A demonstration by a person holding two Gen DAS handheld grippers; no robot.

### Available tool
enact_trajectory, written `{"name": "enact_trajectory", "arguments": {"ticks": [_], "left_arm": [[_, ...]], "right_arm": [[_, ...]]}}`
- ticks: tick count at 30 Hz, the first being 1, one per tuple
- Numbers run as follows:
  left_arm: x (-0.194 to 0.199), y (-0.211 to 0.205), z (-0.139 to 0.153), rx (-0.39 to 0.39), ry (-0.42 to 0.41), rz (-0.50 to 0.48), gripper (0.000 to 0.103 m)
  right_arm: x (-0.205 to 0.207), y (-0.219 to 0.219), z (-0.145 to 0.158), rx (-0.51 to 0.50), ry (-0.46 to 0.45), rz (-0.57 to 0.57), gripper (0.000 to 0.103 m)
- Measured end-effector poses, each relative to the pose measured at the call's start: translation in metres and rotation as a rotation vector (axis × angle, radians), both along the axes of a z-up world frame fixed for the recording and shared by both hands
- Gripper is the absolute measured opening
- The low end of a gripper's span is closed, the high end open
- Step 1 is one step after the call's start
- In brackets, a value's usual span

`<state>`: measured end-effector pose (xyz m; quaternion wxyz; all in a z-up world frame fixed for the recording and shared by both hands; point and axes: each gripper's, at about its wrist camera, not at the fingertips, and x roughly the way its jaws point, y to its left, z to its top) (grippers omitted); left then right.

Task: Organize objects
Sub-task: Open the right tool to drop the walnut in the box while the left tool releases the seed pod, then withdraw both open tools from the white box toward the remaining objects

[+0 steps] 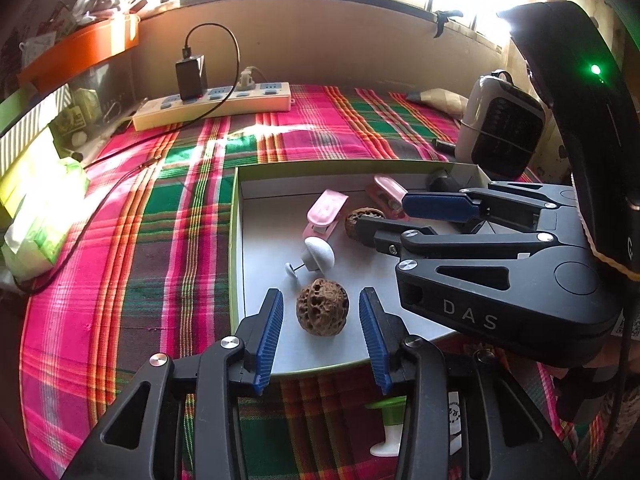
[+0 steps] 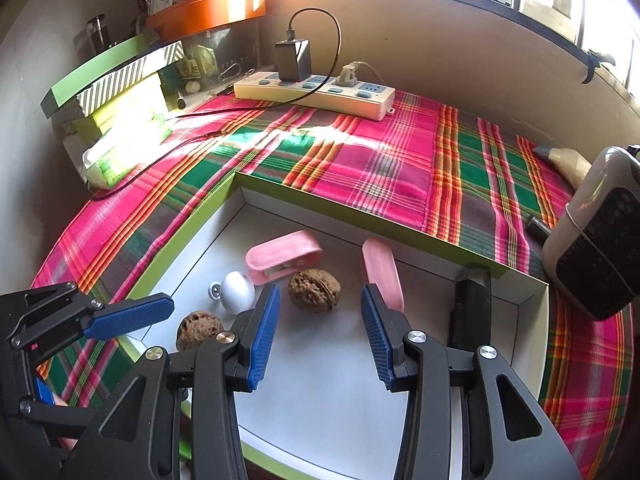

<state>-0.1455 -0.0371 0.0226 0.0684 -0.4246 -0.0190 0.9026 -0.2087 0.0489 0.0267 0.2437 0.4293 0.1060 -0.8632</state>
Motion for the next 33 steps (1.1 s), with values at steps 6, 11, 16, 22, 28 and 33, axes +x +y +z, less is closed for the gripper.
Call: {"name": "enact_trajectory", "arguments": {"ticks": [6,11,16,22,28,33], "left_arm": [[0.007,-0.003,0.003,0.009,0.008,0.006,0.038],[0.014,-0.008,0.007,0.018,0.023,0.016,0.038],[0.022,-0.013,0.01,0.021,0.033,0.03,0.038],[0.035,-0.018,0.016,0.028,0.058,0.044,0.038],[0.048,-0.023,0.02,0.045,0.074,0.057,0.038],[0.057,-0.025,0.022,0.077,0.077,0.05,0.038]], "right_arm": [[0.006,0.01,0.004,-0.02,0.002,-0.037,0.044],[0.015,0.017,0.007,-0.031,0.009,-0.06,0.044],[0.024,0.023,0.01,-0.043,0.017,-0.075,0.044],[0.036,0.03,0.014,-0.054,0.028,-0.092,0.044],[0.055,0.038,0.019,-0.072,0.048,-0.1,0.044],[0.071,0.041,0.022,-0.101,0.055,-0.102,0.044]]}}
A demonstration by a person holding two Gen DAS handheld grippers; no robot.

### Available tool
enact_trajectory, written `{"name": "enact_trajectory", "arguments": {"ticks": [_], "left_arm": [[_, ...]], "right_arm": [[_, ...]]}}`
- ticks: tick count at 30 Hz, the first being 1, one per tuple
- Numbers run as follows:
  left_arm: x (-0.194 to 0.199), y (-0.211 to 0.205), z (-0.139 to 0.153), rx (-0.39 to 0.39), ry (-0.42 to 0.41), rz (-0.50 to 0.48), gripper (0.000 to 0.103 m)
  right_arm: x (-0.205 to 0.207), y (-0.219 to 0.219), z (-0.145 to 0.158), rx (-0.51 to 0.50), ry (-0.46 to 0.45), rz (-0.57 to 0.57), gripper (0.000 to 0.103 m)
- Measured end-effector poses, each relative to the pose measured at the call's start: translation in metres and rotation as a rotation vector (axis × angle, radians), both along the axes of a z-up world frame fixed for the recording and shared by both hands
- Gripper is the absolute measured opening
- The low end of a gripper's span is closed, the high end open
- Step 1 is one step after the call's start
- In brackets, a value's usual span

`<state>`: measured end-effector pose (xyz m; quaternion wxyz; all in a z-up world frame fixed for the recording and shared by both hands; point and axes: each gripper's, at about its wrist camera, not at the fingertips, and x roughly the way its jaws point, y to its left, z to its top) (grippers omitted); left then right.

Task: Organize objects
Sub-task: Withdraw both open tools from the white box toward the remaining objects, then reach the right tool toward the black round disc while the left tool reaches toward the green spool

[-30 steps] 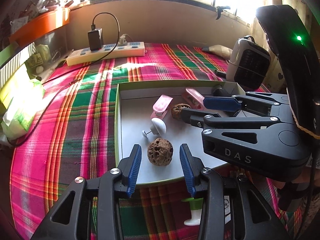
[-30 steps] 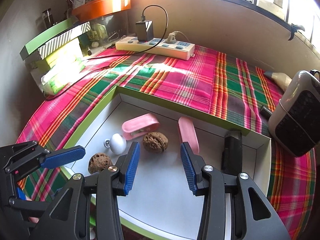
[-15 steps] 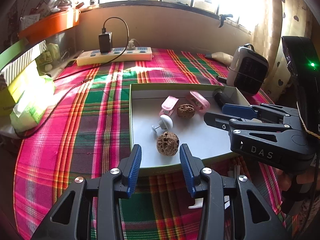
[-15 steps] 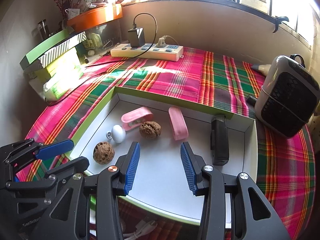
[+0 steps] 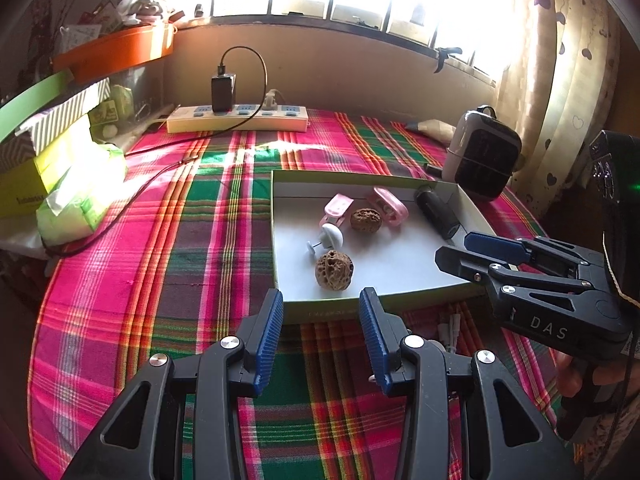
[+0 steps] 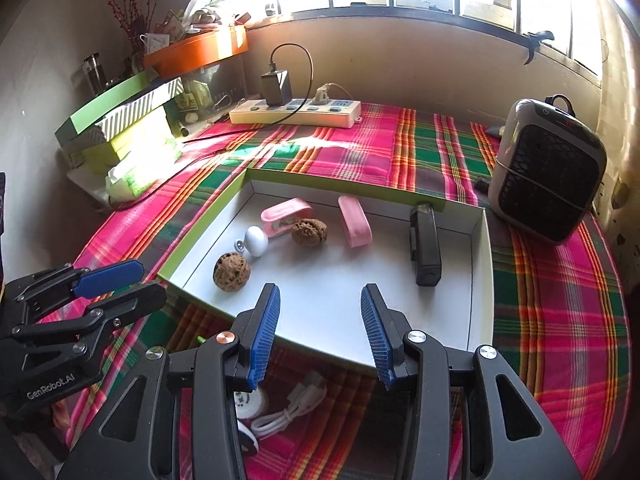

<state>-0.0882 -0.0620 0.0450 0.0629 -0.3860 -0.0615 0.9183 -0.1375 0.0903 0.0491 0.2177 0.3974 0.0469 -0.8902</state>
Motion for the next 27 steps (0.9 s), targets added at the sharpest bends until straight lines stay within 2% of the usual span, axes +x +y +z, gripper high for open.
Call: {"name": "enact_trajectory", "arguments": {"ticks": [12,16,27], "left_arm": [[0.016,-0.003,-0.009,0.037,-0.019,-0.004,0.038],[0.02,-0.005,-0.014,0.046,-0.027,-0.002,0.038],[0.026,-0.008,-0.018,0.061,-0.035,-0.009,0.038]], "right_arm": [[0.046,0.005,-0.003,-0.037,0.012,0.022,0.044],[0.061,0.005,-0.011,-0.06,-0.013,0.024,0.052],[0.077,-0.009,-0.023,-0.052,-0.027,0.035,0.054]]}}
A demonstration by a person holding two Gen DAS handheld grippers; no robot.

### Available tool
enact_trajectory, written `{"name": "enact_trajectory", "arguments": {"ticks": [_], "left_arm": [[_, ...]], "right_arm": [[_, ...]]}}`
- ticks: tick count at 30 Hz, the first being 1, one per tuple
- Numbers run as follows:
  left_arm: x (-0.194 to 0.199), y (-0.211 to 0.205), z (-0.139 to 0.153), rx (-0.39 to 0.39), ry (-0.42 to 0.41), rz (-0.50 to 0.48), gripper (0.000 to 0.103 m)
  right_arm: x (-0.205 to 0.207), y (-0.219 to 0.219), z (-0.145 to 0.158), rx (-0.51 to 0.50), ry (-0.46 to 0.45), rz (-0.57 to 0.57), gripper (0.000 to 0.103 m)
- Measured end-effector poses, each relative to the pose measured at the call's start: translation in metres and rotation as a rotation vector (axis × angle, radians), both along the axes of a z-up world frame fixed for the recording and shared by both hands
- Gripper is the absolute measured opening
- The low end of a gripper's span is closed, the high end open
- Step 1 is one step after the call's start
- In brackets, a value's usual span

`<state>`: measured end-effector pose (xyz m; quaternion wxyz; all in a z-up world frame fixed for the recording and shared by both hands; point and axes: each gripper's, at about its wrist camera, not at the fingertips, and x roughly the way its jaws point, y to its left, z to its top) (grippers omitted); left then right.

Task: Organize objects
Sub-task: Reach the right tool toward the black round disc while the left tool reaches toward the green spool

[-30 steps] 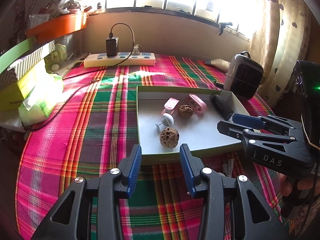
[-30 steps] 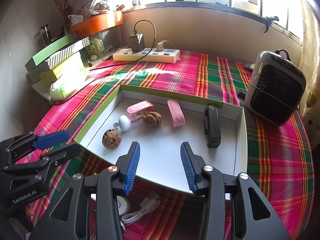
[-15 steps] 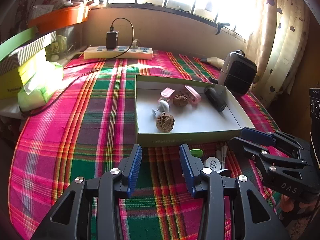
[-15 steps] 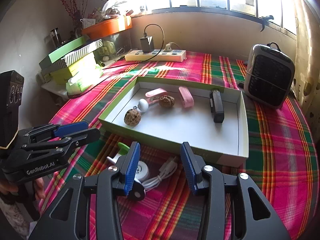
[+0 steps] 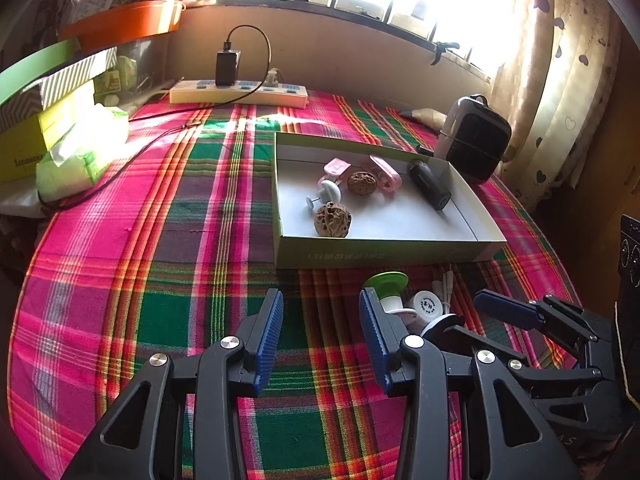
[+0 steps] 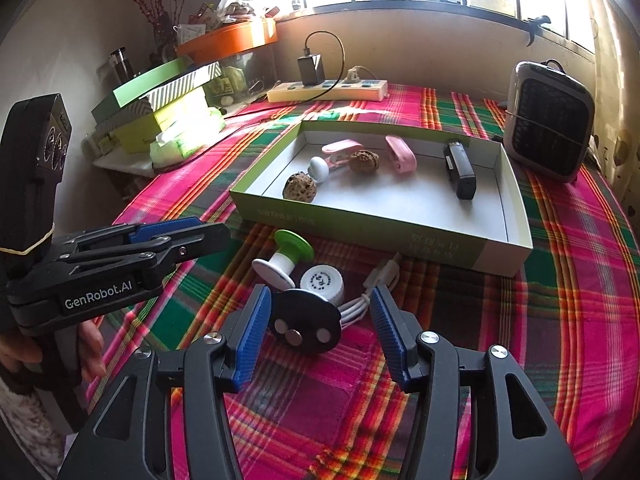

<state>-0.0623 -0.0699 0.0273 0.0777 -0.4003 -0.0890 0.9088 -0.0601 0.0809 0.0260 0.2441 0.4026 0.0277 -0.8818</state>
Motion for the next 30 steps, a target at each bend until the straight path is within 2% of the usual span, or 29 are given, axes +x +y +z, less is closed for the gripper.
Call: {"name": "enact_trajectory", "arguments": {"ticks": [3,17,24,27,30], "left_arm": [[0.002,-0.001,0.0,0.002,-0.001,-0.001,0.038],[0.002,-0.002,-0.003,0.016,-0.01,-0.022,0.038],[0.0,0.0,-0.003,0.04,-0.017,-0.044,0.038],[-0.001,0.001,-0.002,0.054,-0.017,-0.055,0.038],[-0.002,0.003,-0.003,0.064,-0.02,-0.069,0.039]], "right_arm": [[0.002,-0.003,-0.002,0.006,-0.002,-0.001,0.058],[0.003,-0.02,-0.017,0.113,0.006,-0.021,0.059],[0.005,-0.016,-0.018,0.133,0.006,-0.038,0.059],[0.005,-0.015,-0.018,0.134,0.008,-0.042,0.058],[0.006,-0.013,-0.019,0.134,0.005,-0.045,0.052]]}}
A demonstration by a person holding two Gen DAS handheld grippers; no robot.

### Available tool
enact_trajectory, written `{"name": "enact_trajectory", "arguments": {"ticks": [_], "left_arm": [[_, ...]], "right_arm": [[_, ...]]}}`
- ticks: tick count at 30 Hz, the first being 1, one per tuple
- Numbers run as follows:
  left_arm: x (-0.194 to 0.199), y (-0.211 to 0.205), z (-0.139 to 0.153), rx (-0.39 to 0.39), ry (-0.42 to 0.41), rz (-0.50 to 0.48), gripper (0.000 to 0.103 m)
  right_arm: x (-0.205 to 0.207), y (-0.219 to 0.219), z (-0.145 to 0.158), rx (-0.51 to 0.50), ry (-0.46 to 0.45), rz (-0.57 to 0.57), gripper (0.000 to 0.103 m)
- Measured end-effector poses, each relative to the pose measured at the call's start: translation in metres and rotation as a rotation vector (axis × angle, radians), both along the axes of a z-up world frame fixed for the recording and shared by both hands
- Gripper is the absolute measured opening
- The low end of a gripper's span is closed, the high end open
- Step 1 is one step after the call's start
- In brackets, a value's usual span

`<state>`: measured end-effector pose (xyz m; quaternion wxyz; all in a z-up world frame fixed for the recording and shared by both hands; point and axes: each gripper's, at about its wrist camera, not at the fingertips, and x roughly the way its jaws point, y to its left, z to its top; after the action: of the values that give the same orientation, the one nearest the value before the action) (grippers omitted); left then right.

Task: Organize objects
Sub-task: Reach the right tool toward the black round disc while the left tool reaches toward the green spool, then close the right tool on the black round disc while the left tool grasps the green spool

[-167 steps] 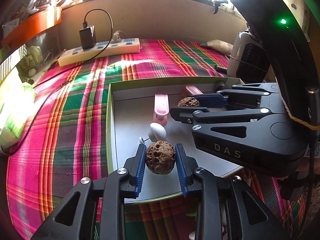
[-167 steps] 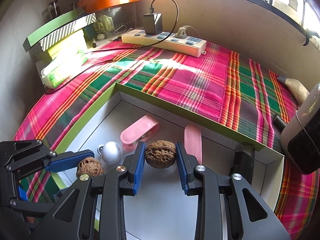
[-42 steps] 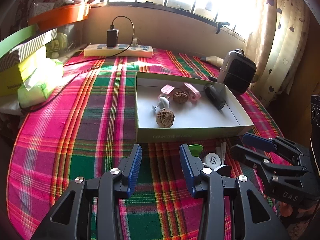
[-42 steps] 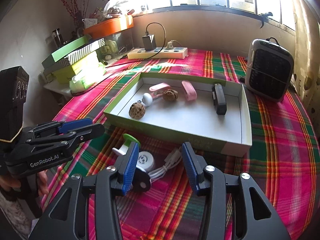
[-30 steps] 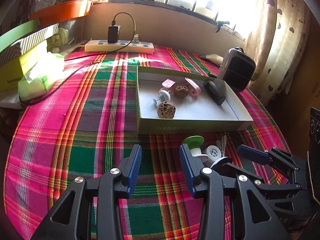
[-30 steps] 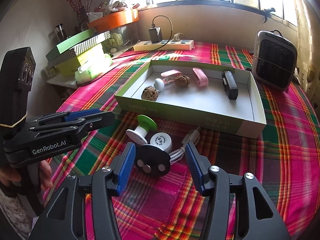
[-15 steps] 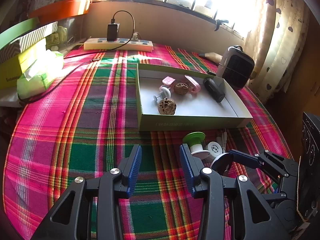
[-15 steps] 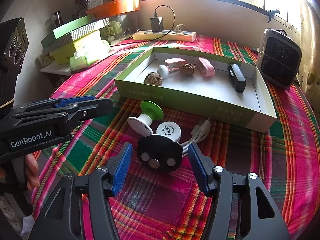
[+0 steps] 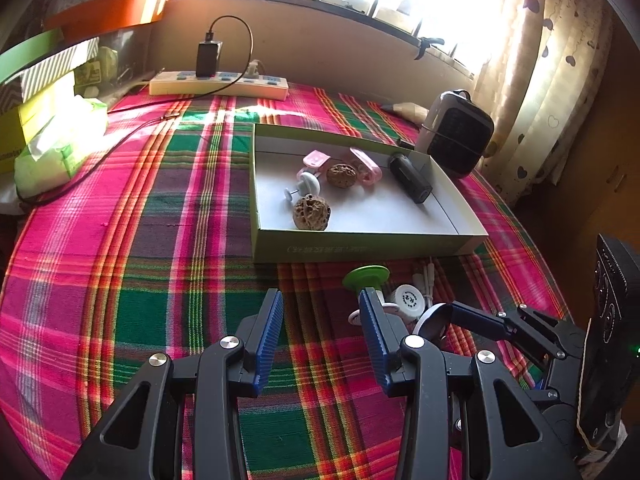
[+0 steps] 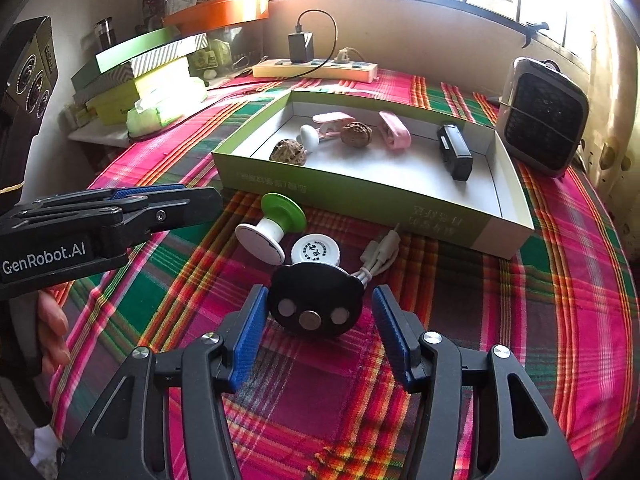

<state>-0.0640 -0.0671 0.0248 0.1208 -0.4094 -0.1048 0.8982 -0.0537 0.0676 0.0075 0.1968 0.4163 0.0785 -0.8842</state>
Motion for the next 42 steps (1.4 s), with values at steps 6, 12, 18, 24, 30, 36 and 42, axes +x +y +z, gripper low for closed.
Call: {"name": "enact_trajectory", "arguments": {"ticks": [6,12,18,24,30,36,42], "left_arm": [[-0.002,0.006,-0.003,0.005,-0.012,-0.022,0.041],[-0.005,0.013,-0.003,0.004,-0.018,-0.047,0.042],[-0.007,0.024,-0.005,0.004,-0.024,-0.08,0.045],[-0.012,0.031,-0.01,-0.014,-0.04,-0.085,0.045],[-0.015,0.031,-0.014,-0.031,-0.05,-0.077,0.046],[-0.019,0.03,-0.016,-0.054,-0.059,-0.063,0.046],[-0.025,0.031,-0.02,-0.071,-0.068,-0.06,0.046]], "right_arm": [[0.002,0.004,0.0,-0.003,-0.002,-0.005,0.048],[0.002,0.01,0.0,-0.011,-0.003,-0.012,0.048],[0.0,0.021,0.001,-0.013,-0.002,-0.035,0.048],[-0.001,0.03,0.002,-0.02,-0.001,-0.052,0.048],[-0.002,0.035,0.003,-0.019,0.005,-0.056,0.048],[-0.003,0.042,0.005,-0.016,0.018,-0.069,0.048],[-0.006,0.049,0.004,-0.018,0.016,-0.084,0.048]]}}
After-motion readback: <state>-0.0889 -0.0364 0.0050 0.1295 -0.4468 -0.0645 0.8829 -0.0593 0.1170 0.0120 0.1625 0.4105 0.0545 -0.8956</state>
